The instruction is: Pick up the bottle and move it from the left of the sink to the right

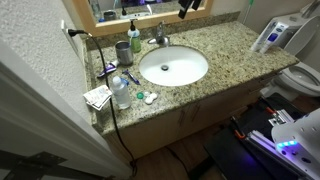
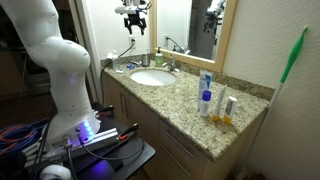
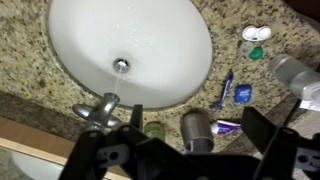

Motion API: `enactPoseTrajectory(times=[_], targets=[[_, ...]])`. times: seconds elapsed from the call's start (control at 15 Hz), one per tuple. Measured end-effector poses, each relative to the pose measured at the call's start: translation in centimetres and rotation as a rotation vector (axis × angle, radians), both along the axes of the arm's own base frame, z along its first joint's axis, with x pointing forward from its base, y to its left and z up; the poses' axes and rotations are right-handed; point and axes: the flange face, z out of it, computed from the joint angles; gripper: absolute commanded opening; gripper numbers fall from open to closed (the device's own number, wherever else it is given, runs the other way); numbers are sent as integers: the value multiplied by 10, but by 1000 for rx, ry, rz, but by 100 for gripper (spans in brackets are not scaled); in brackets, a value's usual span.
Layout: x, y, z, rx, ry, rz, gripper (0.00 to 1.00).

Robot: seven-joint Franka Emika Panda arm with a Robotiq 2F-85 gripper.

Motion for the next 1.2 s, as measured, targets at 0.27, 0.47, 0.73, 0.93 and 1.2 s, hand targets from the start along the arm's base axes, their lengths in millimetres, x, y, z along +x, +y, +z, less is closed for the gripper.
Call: enactPoseTrajectory(times=[0.27, 0.47, 0.73, 0.93, 1.2], targets=[[8, 12, 5, 0, 1, 23, 100], [5, 33, -8, 32, 33, 111, 100], [-14, 123, -55, 75, 105, 316, 100], [-23, 174, -89, 84, 153, 444, 100], [-18, 180, -97, 70, 165, 459, 100]])
